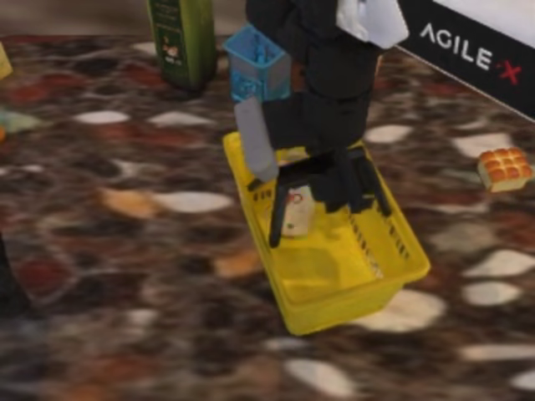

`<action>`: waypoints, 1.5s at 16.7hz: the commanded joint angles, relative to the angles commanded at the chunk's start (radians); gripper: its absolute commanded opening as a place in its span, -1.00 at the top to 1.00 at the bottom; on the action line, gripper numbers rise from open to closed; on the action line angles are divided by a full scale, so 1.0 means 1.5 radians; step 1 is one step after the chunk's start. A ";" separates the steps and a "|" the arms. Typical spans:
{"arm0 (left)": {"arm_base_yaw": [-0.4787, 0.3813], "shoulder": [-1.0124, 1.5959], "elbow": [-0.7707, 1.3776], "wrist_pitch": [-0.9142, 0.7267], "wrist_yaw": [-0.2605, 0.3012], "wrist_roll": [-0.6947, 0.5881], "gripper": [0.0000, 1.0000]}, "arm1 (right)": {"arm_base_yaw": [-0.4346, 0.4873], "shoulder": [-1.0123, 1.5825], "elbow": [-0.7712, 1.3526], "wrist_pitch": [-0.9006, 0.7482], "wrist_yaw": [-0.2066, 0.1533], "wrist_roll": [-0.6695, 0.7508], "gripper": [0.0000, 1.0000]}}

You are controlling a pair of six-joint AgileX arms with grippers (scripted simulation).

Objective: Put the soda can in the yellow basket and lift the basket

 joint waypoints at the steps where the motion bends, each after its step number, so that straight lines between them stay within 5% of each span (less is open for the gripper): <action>1: 0.000 0.000 0.000 0.000 0.000 0.000 -1.00 | 0.000 0.000 0.000 0.000 0.000 0.000 0.36; 6: 0.000 0.000 0.000 0.000 0.000 0.000 -1.00 | 0.000 0.000 0.000 0.000 0.000 0.000 1.00; 25: 0.000 0.000 0.000 0.000 0.000 0.000 -1.00 | 0.000 0.000 0.000 0.000 0.000 0.000 1.00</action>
